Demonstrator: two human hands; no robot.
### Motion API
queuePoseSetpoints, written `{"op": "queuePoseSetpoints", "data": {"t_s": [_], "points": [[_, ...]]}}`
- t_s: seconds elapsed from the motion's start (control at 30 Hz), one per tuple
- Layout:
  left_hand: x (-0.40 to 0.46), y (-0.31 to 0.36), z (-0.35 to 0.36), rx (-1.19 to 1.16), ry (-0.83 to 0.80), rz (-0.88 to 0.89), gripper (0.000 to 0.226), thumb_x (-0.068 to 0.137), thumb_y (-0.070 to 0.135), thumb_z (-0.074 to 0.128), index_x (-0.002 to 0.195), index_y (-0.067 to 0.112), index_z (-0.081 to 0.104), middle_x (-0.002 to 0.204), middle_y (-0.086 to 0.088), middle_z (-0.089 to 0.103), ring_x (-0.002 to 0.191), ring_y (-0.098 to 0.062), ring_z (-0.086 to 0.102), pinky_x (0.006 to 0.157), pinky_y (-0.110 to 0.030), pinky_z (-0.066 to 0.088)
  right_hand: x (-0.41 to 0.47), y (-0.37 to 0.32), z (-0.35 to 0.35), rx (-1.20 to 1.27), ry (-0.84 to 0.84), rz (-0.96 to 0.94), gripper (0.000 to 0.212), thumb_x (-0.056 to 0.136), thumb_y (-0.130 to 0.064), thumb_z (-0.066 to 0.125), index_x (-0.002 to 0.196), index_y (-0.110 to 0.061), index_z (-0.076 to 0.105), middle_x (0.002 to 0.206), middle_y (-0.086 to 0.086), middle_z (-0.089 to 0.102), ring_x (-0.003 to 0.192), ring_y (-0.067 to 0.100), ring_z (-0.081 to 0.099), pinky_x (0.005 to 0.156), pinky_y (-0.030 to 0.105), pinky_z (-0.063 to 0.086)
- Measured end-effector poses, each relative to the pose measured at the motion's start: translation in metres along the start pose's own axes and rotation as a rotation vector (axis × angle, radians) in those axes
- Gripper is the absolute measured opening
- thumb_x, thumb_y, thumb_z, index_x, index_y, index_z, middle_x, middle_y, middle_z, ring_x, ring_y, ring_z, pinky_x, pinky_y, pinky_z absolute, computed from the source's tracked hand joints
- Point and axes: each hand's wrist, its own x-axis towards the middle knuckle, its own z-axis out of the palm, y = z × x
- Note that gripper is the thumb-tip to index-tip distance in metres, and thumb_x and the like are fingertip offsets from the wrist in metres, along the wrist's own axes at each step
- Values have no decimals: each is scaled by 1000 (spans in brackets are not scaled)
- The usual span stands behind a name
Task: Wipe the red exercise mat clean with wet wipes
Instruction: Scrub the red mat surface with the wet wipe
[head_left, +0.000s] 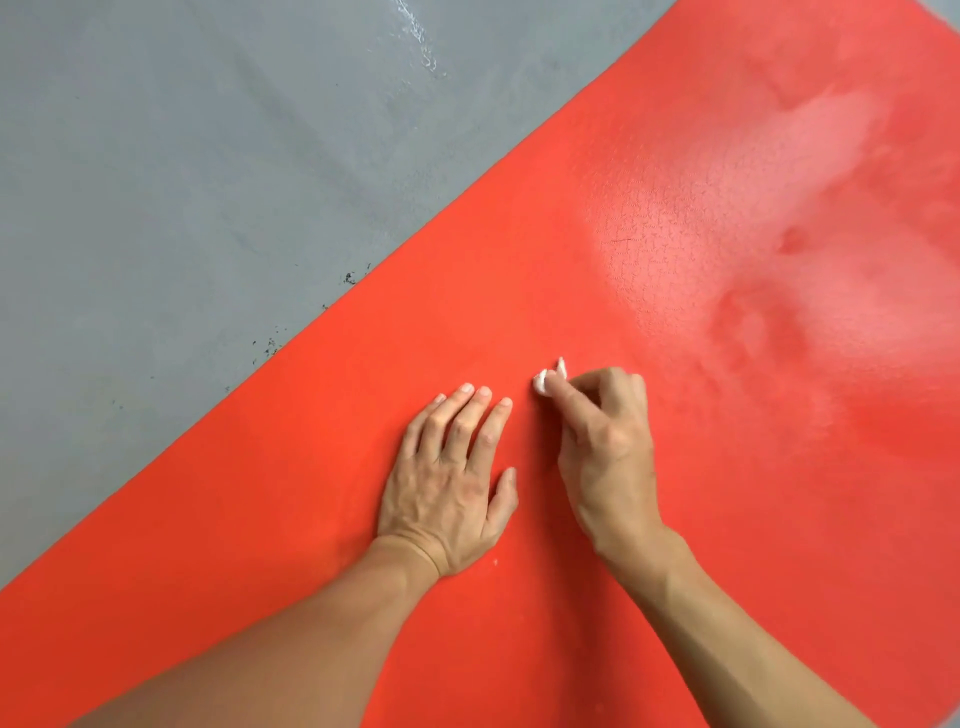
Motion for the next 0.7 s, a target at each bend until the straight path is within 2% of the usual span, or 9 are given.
{"op": "queuePoseSetpoints", "data": {"t_s": [0.07,0.13,0.27,0.33,0.43,0.5,0.53,0.6,0.7], "points": [[0,1,0,-9,-1,1,69,92,41,57,153,11,48,154,-12,49,147,-31,41,126,-49,27,-9,-1,-3,19,-148,-173,25,102,-6,60,123,-9,73,96,7,60,86,21,47,69,33,46],[1,1,-1,-14,-7,0,70,91,41,58,153,11,48,154,-12,49,147,-31,41,126,-49,27,5,10,-10,5,-172,-243,22,102,-10,63,122,-10,74,95,7,60,85,24,50,68,37,48],[1,1,-3,-17,-21,1,71,91,42,58,154,11,47,154,-12,49,147,-31,41,125,-49,28,44,31,-15,-94,71,-2,20,106,-20,61,113,-14,78,90,6,58,85,26,49,70,39,45],[1,1,-2,-16,-22,-1,71,91,42,58,154,11,47,154,-12,49,147,-31,41,125,-49,28,42,23,-7,-85,123,73,20,106,-19,60,112,-14,79,89,6,57,84,25,47,71,37,42],[0,1,-2,-13,-13,1,70,91,42,58,153,11,48,154,-12,49,147,-31,41,124,-49,29,16,1,1,19,-17,-72,20,104,-12,59,112,-10,78,87,7,57,82,24,46,71,33,40],[0,0,-2,-15,-5,-1,69,91,41,58,153,11,49,153,-12,50,147,-31,42,124,-50,30,13,4,-4,36,-172,-240,20,102,-7,61,115,-9,76,90,7,59,81,24,47,69,35,44],[1,0,-2,-15,-2,-1,69,91,41,58,153,10,49,152,-12,50,147,-31,42,124,-50,30,21,12,-7,17,-195,-297,19,102,-8,63,116,-10,76,91,7,59,81,25,48,69,37,45],[1,0,-2,-18,-2,7,70,91,41,58,153,10,49,152,-12,50,146,-31,42,124,-50,30,44,32,-14,-31,-84,-243,17,104,-15,64,113,-12,78,89,7,59,80,26,49,70,41,45],[2,1,-1,-18,-8,7,70,92,42,57,154,11,48,153,-12,50,147,-31,41,124,-50,30,60,36,-13,-45,140,34,18,104,-19,63,107,-16,80,86,4,57,83,22,46,73,36,42]]}}
